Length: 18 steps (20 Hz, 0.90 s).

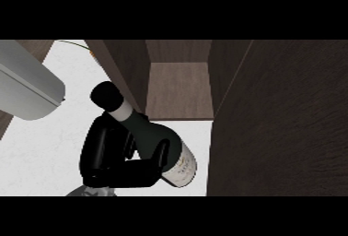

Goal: Pick up the wine, place it into the cabinet and close the cabinet

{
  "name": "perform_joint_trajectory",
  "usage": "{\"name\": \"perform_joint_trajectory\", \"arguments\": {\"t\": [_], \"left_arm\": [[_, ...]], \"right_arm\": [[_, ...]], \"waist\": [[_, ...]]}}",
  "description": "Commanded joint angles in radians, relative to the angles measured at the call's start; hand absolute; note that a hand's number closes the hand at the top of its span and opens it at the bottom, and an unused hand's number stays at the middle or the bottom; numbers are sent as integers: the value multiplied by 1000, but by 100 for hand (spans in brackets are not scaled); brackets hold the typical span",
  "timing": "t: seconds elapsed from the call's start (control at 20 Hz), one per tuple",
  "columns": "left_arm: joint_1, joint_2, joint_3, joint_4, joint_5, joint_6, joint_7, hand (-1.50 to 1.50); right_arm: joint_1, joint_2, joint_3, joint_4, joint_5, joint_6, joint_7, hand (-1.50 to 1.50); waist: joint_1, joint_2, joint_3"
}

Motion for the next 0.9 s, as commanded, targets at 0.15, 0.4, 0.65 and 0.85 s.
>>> {"name": "perform_joint_trajectory", "arguments": {"t": [0.15,0.4,0.65,0.85], "left_arm": [[-148,-1,-119,67,-42,202,36,150],[-353,-1,-43,168,-7,257,106,150],[-350,-1,-76,232,-33,307,79,150],[-353,-1,-201,259,-53,439,37,150]], "right_arm": [[19,-6,-48,-70,-104,5,13,-150],[47,-8,-39,-120,-107,18,32,-150],[94,-11,-33,-186,-106,19,72,-150],[57,-14,-56,-99,-104,38,6,-150]], "waist": [[3,1,0],[-4,0,0],[-2,-1,0],[2,0,0]]}}
